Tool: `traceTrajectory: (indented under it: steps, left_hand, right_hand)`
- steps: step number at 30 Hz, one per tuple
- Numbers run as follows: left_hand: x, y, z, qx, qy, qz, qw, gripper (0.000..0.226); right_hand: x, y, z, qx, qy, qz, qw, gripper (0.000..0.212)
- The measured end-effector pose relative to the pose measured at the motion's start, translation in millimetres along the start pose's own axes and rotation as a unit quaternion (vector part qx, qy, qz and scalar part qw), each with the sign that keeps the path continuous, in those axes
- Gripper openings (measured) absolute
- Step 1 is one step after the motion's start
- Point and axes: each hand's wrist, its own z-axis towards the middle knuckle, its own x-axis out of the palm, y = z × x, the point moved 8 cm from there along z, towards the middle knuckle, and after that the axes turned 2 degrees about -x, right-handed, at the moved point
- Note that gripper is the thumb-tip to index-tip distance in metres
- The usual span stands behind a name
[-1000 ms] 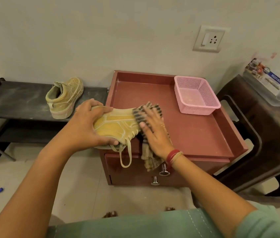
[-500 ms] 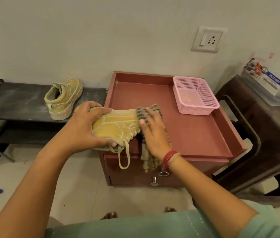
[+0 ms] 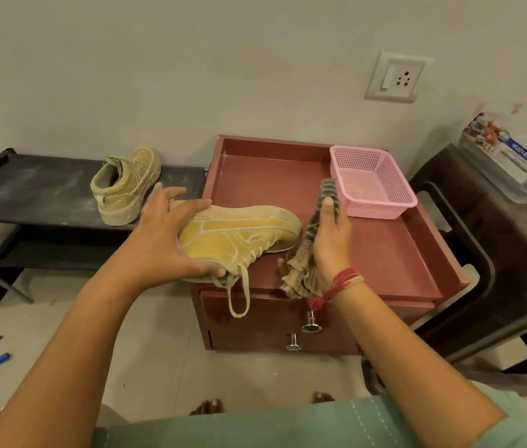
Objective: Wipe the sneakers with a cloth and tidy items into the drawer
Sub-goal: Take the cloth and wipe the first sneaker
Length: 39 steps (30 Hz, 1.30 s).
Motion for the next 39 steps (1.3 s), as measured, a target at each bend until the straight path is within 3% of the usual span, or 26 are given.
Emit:
traceTrajectory:
  steps: [3, 6, 8, 11, 20, 23, 25, 29, 31, 33, 35, 37, 39]
  left_hand:
    - [-0.3, 1.6, -1.6, -0.004, -0.004, 0.001, 1.000, 0.111]
    - [-2.1, 1.5, -3.0, 0.002, -0.018, 0.005, 1.000, 0.116]
    - [-2.9, 1.1, -3.8, 0.005, -0.029, 0.001, 1.000, 0.117]
    - [-2.7, 2.7, -5.7, -0.003, -0.029, -0.002, 1.000, 0.113]
    - [-4.5, 3.0, -3.2, -0.010, -0.022, -0.012, 1.000, 0.111]
    - [-3.7, 2.2, -4.7, -0.001, -0.021, -0.013, 1.000, 0.111]
    - [-3.8, 1.5, -3.7, 0.001, -0.020, -0.013, 1.000, 0.112]
    - [-1.4, 6.1, -3.6, -0.009, -0.005, -0.025, 1.000, 0.114]
    - [0.7, 9.7, -4.3, -0.022, 0.016, -0.042, 0.999, 0.114]
    - [2.6, 12.1, -4.7, -0.030, 0.037, -0.053, 0.997, 0.113]
    - [2.9, 13.1, -4.6, -0.029, 0.044, -0.056, 0.997, 0.112]
    - [2.3, 14.1, -5.5, -0.024, 0.038, -0.061, 0.997, 0.109]
    - [1.4, 14.4, -6.5, -0.017, 0.029, -0.060, 0.998, 0.112]
  right_hand:
    - [36.4, 37.5, -36.5, -0.148, 0.128, -0.081, 0.977, 0.048]
    - [76.0, 40.3, -74.7, -0.262, 0.264, -0.255, 0.892, 0.048]
    - [84.2, 27.3, -79.7, -0.270, 0.283, -0.333, 0.858, 0.051]
    - [70.1, 11.0, -61.3, -0.220, 0.239, -0.338, 0.883, 0.058]
    - [32.1, -29.8, -23.5, -0.021, 0.162, -0.170, 0.972, 0.052]
    - [42.2, -10.5, -49.3, -0.176, 0.187, -0.262, 0.930, 0.054]
    - [47.9, -9.7, -56.6, -0.215, 0.208, -0.267, 0.916, 0.052]
    - [31.1, -31.0, -22.5, -0.057, 0.176, -0.161, 0.969, 0.048]
    - [27.3, -26.9, -16.8, -0.045, 0.161, -0.142, 0.976, 0.047]
    - [28.7, -13.9, -20.4, -0.088, 0.156, -0.126, 0.976, 0.046]
    - [35.5, -9.8, -24.6, -0.111, 0.198, -0.138, 0.964, 0.045]
    - [31.8, -19.3, -16.5, -0.059, 0.212, -0.135, 0.966, 0.038]
    - [20.6, -27.2, -3.8, 0.049, 0.194, -0.113, 0.973, 0.033]
